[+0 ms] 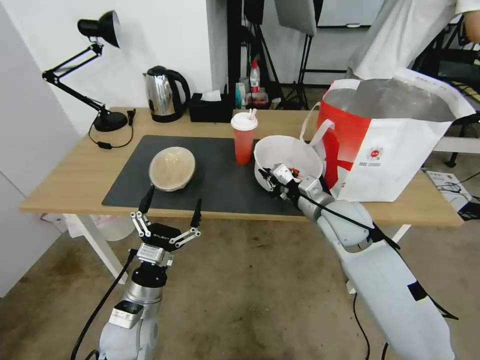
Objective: Pick up the trash from the table and place it into the takeout bag.
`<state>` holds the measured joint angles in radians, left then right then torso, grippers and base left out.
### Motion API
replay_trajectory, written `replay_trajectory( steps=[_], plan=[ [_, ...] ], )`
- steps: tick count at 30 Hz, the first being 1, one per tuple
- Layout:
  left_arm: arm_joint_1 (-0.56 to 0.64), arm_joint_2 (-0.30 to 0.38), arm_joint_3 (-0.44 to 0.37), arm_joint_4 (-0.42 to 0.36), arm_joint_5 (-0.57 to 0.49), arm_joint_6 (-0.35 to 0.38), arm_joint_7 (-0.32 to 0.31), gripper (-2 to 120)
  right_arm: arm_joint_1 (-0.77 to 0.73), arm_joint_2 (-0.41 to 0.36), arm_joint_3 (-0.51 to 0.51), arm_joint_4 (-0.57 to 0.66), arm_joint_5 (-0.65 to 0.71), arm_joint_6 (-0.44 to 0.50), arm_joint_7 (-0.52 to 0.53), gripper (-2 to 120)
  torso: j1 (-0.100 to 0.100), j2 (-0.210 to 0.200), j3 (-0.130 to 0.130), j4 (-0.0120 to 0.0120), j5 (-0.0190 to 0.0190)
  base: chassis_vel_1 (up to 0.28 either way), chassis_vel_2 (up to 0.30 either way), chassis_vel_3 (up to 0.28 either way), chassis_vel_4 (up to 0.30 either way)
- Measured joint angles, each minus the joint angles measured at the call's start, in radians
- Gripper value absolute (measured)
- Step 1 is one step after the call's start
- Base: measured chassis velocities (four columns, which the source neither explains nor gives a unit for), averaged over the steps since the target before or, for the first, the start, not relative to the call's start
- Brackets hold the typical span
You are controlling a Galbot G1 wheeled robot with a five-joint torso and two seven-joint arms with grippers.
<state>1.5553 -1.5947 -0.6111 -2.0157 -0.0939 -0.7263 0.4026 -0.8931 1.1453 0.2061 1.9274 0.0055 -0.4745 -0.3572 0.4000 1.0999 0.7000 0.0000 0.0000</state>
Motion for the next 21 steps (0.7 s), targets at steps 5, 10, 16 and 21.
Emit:
replay_trajectory(
  steps=[5,10,16,21],
  plan=[
    [-0.002,0.0,0.01,0.004,0.002,0.0,0.0,100,-0.023,-0.028,0.015,0.054,0.016,0.0,-0.008,0,0.0,0.0,0.0,0.0,0.0001,0.0,0.0,0.0,0.0],
    [-0.004,0.0,0.016,0.008,0.003,0.0,0.0,100,-0.061,-0.06,0.031,0.115,0.049,0.004,-0.025,0,0.0,0.0,0.0,-0.0001,0.0,0.0,0.0,0.0,0.0],
    [-0.004,0.0,0.023,0.012,0.003,0.0,0.0,100,-0.095,-0.092,0.057,0.191,0.08,0.038,-0.09,0,0.0,0.0,0.0,0.0,-0.0001,0.0,0.0,0.0,0.0],
    [-0.005,0.0,0.029,0.016,0.004,0.0,-0.001,100,-0.114,-0.113,0.077,0.239,0.109,0.053,-0.145,0,0.0,0.0,0.0,-0.0001,0.0,0.0,0.0,0.0,0.0]
  ],
)
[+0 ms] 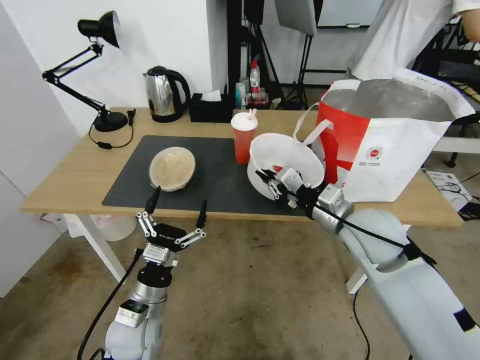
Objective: Pick up the trash from the table and place it into the takeout bag.
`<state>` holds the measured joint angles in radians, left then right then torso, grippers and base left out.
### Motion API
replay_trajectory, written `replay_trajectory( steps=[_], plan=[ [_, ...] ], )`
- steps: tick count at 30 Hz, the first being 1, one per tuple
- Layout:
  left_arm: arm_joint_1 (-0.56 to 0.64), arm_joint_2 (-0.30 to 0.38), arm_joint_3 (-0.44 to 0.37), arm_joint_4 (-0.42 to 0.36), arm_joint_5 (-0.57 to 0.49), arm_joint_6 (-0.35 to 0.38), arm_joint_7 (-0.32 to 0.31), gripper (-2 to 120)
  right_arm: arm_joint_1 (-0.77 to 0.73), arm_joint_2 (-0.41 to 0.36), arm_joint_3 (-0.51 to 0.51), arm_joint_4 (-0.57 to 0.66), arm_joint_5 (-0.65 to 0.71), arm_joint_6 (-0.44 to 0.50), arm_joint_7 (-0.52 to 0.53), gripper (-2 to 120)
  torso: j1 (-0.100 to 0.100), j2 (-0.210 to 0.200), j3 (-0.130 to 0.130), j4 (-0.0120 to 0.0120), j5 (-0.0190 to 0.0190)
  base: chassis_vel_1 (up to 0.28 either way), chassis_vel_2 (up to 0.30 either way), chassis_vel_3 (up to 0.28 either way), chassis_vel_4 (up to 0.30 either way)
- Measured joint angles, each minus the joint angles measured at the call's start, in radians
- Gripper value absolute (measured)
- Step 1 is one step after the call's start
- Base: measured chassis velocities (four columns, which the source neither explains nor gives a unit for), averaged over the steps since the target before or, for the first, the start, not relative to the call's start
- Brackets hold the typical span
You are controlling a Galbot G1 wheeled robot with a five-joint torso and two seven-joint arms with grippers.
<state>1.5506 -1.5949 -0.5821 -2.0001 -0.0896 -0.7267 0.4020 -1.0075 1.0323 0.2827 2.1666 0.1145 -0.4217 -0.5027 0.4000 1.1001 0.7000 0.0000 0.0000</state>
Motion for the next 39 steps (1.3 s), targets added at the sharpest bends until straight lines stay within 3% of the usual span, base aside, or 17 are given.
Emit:
replay_trajectory(
  steps=[19,28,39],
  plan=[
    [0.005,0.001,-0.001,0.001,0.001,-0.004,0.0,100,-0.015,-0.017,0.026,0.075,0.065,0.095,-0.129,0,0.0,0.0,0.0,0.0,-0.0001,0.0,0.0,0.0,0.0],
    [0.0,0.001,0.003,0.004,0.002,-0.004,0.0,100,0.037,-0.066,0.059,0.097,0.145,0.15,-0.205,0,0.0,0.0,0.0,0.0001,0.0,0.0,0.0,0.0,0.0],
    [0.002,0.0,0.003,0.006,0.029,-0.003,-0.007,100,0.118,-0.126,0.093,0.098,0.246,0.178,-0.221,0,0.0,0.0,0.0,0.0001,0.0001,0.0,0.0,0.0,0.0]
  ],
)
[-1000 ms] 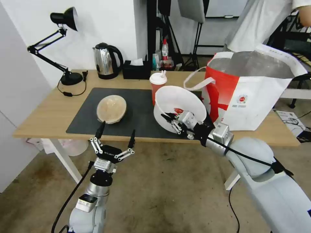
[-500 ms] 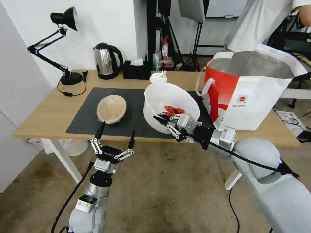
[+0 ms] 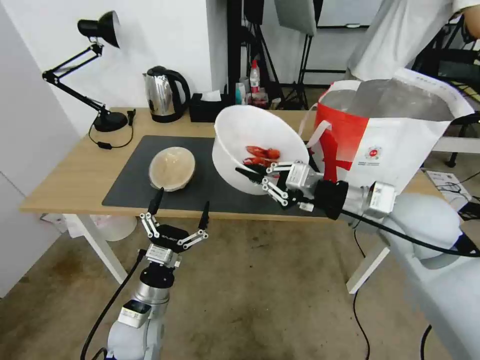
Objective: Pick up the trash from the table and place it into the takeout bag.
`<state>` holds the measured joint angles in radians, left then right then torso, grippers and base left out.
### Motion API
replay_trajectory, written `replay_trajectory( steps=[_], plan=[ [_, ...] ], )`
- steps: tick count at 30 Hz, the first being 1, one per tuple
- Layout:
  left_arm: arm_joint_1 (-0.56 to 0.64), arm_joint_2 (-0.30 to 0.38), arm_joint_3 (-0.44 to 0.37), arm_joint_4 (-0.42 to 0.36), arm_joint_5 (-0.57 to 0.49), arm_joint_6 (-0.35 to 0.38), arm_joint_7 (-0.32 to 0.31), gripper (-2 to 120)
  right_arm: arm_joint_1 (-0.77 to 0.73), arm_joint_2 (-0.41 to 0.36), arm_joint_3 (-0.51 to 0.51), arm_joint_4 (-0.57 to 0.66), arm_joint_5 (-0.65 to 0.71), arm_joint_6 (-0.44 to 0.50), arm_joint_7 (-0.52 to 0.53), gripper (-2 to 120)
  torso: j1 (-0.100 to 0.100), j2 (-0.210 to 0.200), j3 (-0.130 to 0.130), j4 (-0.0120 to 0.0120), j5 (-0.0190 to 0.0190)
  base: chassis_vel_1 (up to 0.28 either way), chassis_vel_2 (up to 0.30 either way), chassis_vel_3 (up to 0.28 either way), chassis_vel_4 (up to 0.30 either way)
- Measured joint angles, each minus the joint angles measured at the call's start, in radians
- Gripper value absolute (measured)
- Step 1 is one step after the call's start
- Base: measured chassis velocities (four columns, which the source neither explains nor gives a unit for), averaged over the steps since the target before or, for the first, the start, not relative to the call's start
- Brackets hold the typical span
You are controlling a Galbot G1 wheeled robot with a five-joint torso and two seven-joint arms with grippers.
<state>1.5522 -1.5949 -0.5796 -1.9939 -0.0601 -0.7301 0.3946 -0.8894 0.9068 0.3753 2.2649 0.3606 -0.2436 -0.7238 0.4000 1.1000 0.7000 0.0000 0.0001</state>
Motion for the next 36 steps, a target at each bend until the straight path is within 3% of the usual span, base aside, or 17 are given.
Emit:
replay_trajectory(
  steps=[12,33,36],
  plan=[
    [0.006,-0.001,0.007,0.005,0.014,-0.004,-0.002,100,0.133,-0.119,0.09,-0.05,0.132,0.008,0.009,0,0.0,0.0,0.0,-0.0001,0.0,0.0,0.0,0.0,0.0],
    [0.01,-0.001,0.006,0.007,0.016,-0.011,-0.002,100,0.218,-0.135,0.095,-0.103,0.153,0.016,0.017,0,0.0,0.0,0.0,0.0,0.0,0.0,0.0,0.0,0.0],
    [0.009,-0.002,0.004,0.01,0.017,-0.013,-0.002,100,0.32,-0.157,0.089,-0.176,0.17,0.021,0.029,0,0.0,0.0,0.0,0.0,-0.0001,0.0,0.0,0.0,0.0]
  ],
)
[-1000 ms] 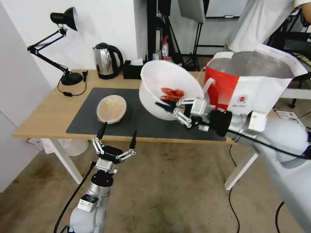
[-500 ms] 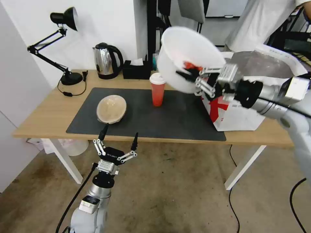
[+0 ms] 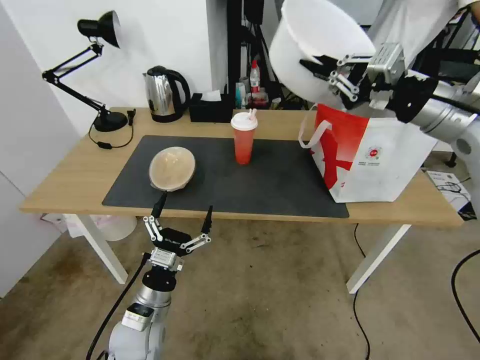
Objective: Pick up the trash from the table and place it into the takeout bag.
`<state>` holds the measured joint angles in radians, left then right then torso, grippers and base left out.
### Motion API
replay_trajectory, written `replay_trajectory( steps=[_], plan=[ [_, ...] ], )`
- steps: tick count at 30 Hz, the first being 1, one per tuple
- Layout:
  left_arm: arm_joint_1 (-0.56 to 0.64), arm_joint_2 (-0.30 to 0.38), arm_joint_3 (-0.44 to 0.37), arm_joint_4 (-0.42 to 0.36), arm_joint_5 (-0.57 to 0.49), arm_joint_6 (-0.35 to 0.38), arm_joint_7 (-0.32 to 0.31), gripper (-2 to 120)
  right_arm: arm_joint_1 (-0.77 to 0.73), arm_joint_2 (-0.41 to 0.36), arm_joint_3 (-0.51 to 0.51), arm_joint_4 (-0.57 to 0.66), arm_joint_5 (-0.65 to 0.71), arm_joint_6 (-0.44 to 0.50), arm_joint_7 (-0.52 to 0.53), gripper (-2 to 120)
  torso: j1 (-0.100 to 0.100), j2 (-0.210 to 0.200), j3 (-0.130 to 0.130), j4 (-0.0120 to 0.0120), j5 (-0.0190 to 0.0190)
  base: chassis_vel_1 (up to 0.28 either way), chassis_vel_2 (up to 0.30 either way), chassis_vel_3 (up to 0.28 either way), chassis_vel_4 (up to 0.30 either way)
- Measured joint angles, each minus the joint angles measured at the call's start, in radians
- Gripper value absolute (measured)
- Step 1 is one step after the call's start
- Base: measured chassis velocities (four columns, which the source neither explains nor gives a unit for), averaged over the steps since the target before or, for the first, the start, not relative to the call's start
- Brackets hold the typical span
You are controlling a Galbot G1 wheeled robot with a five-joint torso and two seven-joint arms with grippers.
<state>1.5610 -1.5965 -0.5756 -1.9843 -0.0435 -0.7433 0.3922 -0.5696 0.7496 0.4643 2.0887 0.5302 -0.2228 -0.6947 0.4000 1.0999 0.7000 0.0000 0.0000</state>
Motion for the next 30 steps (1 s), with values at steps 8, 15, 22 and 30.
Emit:
replay_trajectory(
  steps=[8,15,22,30],
  plan=[
    [0.003,0.0,-0.001,0.005,0.0,-0.008,0.0,100,0.06,-0.004,-0.007,-0.094,-0.012,0.004,0.003,0,0.0,0.0,0.0,0.0001,0.0001,0.0,0.0,0.0,0.0],
    [0.001,0.0,-0.003,0.01,0.0,-0.011,0.0,100,0.06,0.003,0.013,-0.181,-0.075,0.024,0.003,0,0.0,0.0,0.0,0.0,0.0002,0.0,0.0,0.0,0.0],
    [0.0,0.0,-0.005,0.015,0.0,-0.013,0.0,100,0.048,0.013,0.052,-0.265,-0.14,0.048,0.002,0,0.0,0.0,0.0,0.0,0.0001,0.0,0.0,0.0,0.0],
    [0.002,0.0,-0.009,0.015,-0.003,-0.014,-0.001,100,0.014,0.022,0.098,-0.321,-0.178,0.073,0.0,0,0.0,0.0,0.0,0.0,0.0001,0.0,0.0,0.0,0.0]
  ],
)
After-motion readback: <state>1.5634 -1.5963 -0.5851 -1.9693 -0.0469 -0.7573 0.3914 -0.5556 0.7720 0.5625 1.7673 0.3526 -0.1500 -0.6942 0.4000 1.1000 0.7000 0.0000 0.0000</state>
